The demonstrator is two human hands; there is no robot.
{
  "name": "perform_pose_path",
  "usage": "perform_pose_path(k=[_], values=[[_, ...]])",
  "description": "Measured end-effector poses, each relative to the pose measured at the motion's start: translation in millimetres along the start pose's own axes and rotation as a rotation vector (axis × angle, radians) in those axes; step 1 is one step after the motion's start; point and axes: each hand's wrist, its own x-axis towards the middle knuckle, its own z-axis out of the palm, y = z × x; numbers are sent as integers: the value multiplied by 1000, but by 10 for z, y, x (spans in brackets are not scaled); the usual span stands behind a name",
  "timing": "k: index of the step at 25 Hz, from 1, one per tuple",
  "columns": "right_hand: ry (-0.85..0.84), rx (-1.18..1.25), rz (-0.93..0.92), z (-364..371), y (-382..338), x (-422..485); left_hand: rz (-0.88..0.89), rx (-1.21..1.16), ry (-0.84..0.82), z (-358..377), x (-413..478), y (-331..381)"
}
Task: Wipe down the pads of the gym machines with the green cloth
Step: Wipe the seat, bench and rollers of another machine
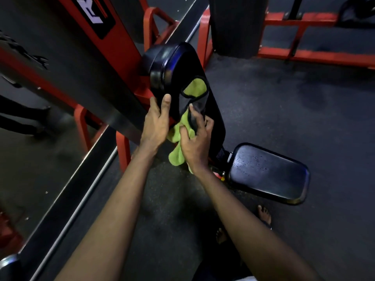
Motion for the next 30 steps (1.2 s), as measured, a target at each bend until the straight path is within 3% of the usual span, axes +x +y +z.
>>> perform_pose_path(k=[6, 11, 14, 17, 22, 27, 30], values=[[49, -58, 311, -230, 512, 334, 46, 53, 33, 185, -32, -37], [-21, -54, 18, -47, 165, 366, 73, -13, 83, 298, -23, -111], [-15, -132, -52, -72, 459, 402, 76, -21, 90, 356, -47, -130], [17, -112, 152, -181, 922, 461, 40, 16, 78, 555, -96, -225], [-70, -155, 506, -386, 1390, 633, -49, -56, 84, 879, -115, -442], [-163, -187, 265, -413, 1393, 491, -127, -104, 187, 1252, -156, -509], [-258, -229, 323, -562, 1585, 630, -167, -116, 271, 1452, -173, -501]])
